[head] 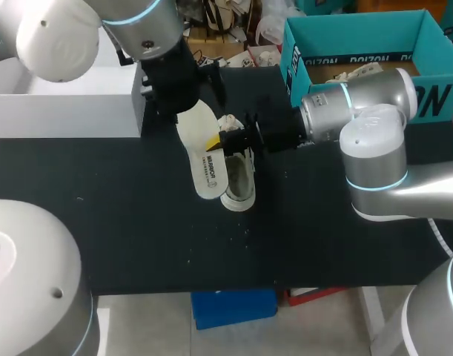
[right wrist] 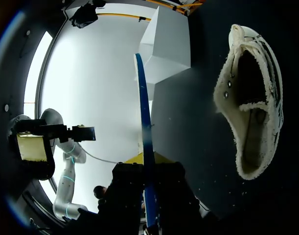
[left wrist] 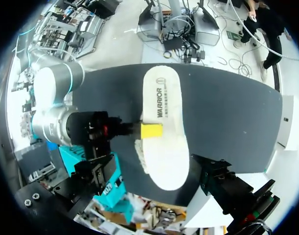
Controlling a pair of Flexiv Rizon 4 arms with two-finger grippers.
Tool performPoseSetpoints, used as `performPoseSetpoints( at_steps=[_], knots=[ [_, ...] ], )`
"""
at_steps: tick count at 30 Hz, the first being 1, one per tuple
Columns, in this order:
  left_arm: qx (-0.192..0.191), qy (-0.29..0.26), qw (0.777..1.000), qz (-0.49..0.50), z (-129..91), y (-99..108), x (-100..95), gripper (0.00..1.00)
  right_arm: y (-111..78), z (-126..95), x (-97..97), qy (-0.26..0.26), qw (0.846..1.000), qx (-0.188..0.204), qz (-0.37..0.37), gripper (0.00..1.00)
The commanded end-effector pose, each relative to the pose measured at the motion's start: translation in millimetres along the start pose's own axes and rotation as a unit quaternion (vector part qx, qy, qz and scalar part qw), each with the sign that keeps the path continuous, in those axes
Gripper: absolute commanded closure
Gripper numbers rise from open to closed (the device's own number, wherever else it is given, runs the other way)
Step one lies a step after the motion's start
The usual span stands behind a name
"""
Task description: Take the shoe out of the shoebox, open the shoe tongue, remove and reinsert the insole, then place the shoe into the shoebox
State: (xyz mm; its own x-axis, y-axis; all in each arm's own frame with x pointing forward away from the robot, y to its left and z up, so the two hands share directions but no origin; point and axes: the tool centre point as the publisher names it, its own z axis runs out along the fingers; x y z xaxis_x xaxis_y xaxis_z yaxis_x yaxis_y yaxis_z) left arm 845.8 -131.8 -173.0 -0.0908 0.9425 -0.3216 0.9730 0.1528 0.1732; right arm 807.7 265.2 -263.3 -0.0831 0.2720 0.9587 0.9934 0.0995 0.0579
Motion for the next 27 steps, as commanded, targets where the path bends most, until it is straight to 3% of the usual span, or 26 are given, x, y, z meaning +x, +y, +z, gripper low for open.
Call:
performPoseSetpoints(
  at_steps=[1,16,27],
  knots=[
    [0.009,0.0,1.0,0.001,9,25,-2.0,0.0,0.3,1,0.0,-0.001,1.0,-0.001,0.0,1.0],
    [0.008,0.007,1.0,-0.017,32,84,12.9,0.0,0.3,1,0.0,-0.001,1.0,-0.001,0.0,1.0],
    [0.016,0.008,1.0,-0.026,36,77,18.0,0.0,0.3,1,0.0,-0.001,1.0,-0.001,0.0,1.0]
  ],
)
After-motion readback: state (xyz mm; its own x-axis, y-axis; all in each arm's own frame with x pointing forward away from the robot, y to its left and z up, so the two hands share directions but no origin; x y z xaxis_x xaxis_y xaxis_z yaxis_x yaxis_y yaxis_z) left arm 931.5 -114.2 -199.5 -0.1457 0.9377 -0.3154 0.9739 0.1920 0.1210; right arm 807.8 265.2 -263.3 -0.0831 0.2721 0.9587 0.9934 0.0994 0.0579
